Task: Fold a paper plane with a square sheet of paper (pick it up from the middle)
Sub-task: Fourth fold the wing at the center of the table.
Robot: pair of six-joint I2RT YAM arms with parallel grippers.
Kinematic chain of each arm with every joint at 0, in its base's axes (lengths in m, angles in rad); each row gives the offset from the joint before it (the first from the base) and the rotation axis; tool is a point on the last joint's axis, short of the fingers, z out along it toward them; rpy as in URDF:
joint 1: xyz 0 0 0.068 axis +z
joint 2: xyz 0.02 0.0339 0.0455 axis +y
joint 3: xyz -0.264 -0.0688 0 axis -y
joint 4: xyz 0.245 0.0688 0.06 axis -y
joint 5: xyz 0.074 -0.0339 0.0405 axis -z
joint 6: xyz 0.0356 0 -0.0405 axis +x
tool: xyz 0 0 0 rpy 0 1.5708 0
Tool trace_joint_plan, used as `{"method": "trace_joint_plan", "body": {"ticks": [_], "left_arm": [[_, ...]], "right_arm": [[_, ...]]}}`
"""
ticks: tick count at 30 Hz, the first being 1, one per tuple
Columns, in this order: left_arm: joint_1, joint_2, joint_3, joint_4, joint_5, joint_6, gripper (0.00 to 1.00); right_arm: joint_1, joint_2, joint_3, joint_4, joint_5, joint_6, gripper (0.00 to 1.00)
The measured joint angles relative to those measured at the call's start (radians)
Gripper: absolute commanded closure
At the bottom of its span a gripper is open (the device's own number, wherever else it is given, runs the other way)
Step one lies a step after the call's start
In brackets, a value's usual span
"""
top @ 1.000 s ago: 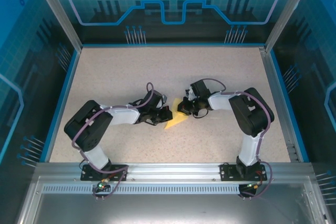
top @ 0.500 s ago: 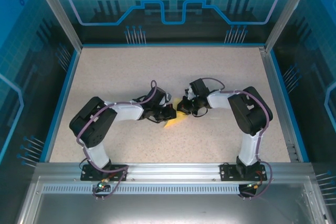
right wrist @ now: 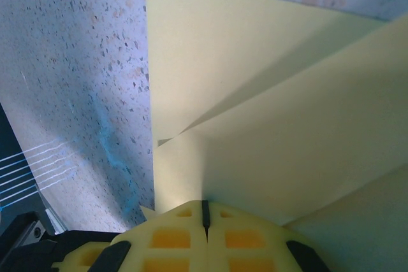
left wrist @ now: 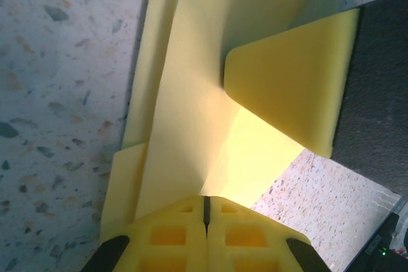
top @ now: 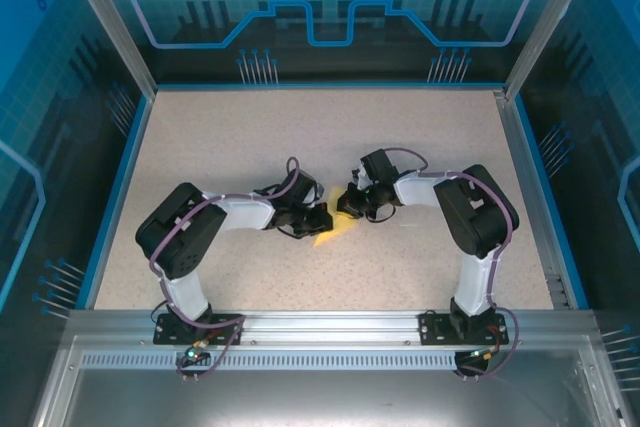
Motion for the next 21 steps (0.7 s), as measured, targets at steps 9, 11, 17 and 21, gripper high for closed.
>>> {"method": "trace_joint_plan", "body": {"ticks": [9, 11, 17, 21], "left_arm": [[0.000, -0.022, -0.075, 0.109, 0.000, -0.001, 0.93], [0.000, -0.037, -0.095, 0.119, -0.006, -0.001, 0.93], [0.003, -0.091, -0.152, 0.116, -0.023, 0.000, 0.94], [0.003, -0.116, -0.175, 0.111, -0.027, 0.000, 0.94]], "right_arm": [[0.000, 0.000, 0.000, 0.000, 0.000, 0.000, 1.00], [0.000, 0.000, 0.000, 0.000, 0.000, 0.000, 1.00], [0.000, 0.000, 0.000, -0.001, 0.001, 0.000, 1.00], [0.000, 0.000, 0.000, -0.001, 0.001, 0.000, 1.00]]}}
